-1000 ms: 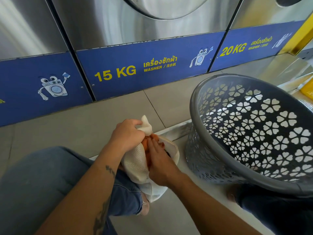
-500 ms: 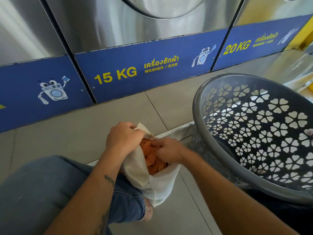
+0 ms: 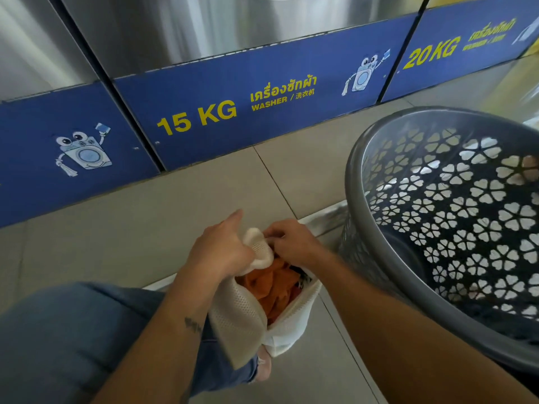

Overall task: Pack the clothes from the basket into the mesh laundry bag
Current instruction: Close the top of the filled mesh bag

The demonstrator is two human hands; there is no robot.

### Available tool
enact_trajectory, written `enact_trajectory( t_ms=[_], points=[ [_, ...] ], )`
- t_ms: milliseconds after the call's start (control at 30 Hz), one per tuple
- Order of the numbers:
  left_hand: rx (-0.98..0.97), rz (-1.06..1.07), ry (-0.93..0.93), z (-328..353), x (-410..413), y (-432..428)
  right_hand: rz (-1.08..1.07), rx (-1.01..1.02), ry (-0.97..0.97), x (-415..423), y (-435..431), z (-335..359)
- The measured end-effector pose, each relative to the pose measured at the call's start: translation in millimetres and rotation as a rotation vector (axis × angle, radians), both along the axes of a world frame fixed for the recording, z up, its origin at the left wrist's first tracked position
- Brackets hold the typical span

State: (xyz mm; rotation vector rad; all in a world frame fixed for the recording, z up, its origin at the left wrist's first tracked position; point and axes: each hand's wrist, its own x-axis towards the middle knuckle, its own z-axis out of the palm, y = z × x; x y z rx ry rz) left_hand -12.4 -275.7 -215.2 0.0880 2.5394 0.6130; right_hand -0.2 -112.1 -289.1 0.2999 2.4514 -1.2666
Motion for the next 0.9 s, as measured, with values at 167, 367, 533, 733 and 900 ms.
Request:
enact_trajectory(
  t_ms=[167, 367, 533, 733, 900],
  points=[
    [0.244, -0.107, 0.119, -8.4, 0.2, 13.2, -0.024, 0.046, 0.074, 5.3, 4.9, 1.5],
    [0.264, 0.011, 0.11, -24.1, -3.0, 15.3, -0.013, 0.149, 0.153, 21.7, 2.2, 15.8],
    [0.113, -0.219, -0.017, -30.2, 8.8, 20.2, -0.064, 0.128, 0.13, 45.7, 2.2, 26.9],
    [0.015, -0.256, 0.152, -40.2, 17.3, 23.3, -0.041, 0.215, 0.124, 61.0, -0.7, 40.3],
    [0.019, -0.085, 0.286, -42.1, 10.5, 13.2, -0.061, 0.264, 0.109, 72.0, -0.4, 47.2]
  ],
)
